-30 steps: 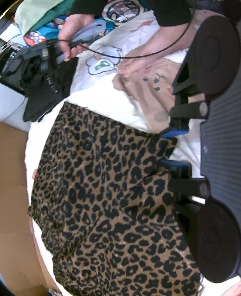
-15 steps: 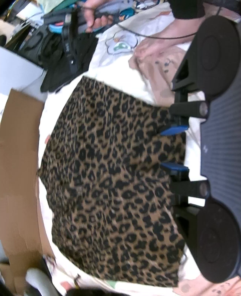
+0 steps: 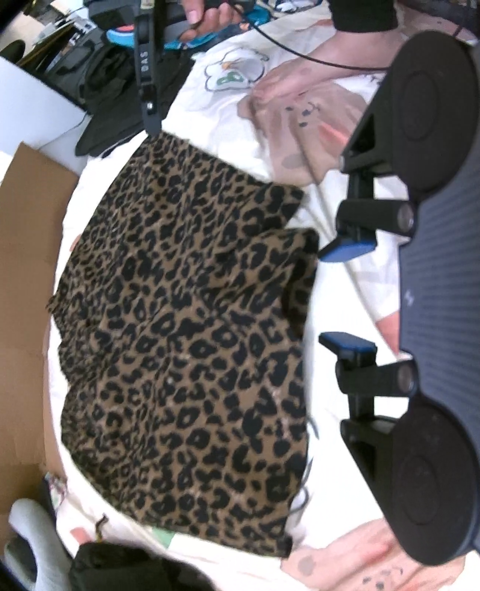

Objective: Fold clothes
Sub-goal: 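Grasp the leopard-print garment's edge with the right gripper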

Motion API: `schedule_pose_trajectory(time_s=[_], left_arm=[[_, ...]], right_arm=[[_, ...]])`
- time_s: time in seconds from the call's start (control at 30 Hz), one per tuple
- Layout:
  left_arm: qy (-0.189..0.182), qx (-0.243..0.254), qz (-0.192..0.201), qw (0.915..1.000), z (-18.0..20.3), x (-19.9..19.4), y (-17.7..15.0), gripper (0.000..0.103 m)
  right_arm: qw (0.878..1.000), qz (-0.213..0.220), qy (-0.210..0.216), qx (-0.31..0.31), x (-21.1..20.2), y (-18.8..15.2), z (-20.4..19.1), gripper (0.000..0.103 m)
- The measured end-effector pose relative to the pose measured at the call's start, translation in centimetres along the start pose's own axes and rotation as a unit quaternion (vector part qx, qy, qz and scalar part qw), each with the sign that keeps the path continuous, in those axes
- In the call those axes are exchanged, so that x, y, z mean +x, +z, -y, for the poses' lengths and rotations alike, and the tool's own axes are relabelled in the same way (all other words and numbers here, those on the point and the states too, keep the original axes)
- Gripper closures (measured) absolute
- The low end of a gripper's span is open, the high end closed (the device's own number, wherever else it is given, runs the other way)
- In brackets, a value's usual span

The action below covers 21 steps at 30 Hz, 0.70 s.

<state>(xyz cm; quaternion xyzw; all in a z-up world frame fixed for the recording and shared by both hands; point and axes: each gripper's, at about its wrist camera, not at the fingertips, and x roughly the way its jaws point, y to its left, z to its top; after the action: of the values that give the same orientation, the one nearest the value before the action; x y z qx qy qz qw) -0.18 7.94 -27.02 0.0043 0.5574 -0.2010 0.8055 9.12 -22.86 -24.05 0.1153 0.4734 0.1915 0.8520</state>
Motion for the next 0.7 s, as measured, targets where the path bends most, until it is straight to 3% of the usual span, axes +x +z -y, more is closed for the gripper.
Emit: schedule_pose_trajectory(time_s=[0.2, 0.37, 0.53, 0.63, 0.7], left_arm=[[-0.012, 0.008, 0.005, 0.9999, 0.3, 1.0, 0.1, 0.059], [-0.077, -0.015, 0.006, 0.9969, 0.9, 2.5, 0.4, 0.058], [-0.079, -0.029, 0.01, 0.9964, 1.3, 4.1, 0.7, 0.061], [-0.099, -0.044, 0.019, 0.9939, 1.1, 4.6, 0.7, 0.077], [-0.091, -0.033, 0.023, 0.9951, 1.3, 4.8, 0.7, 0.094]], right_arm=[[0.998, -0.03, 0.038, -0.04, 1.5, -0.9, -3.3, 0.086], [0.996, -0.043, 0.068, -0.05, 2.0, -1.0, -4.9, 0.084], [0.992, -0.055, 0.105, -0.05, 2.6, -1.2, -6.2, 0.083], [0.988, -0.065, 0.136, -0.038, 3.3, -1.4, -6.9, 0.083], [0.985, -0.076, 0.151, -0.027, 4.0, -1.6, -7.3, 0.083]])
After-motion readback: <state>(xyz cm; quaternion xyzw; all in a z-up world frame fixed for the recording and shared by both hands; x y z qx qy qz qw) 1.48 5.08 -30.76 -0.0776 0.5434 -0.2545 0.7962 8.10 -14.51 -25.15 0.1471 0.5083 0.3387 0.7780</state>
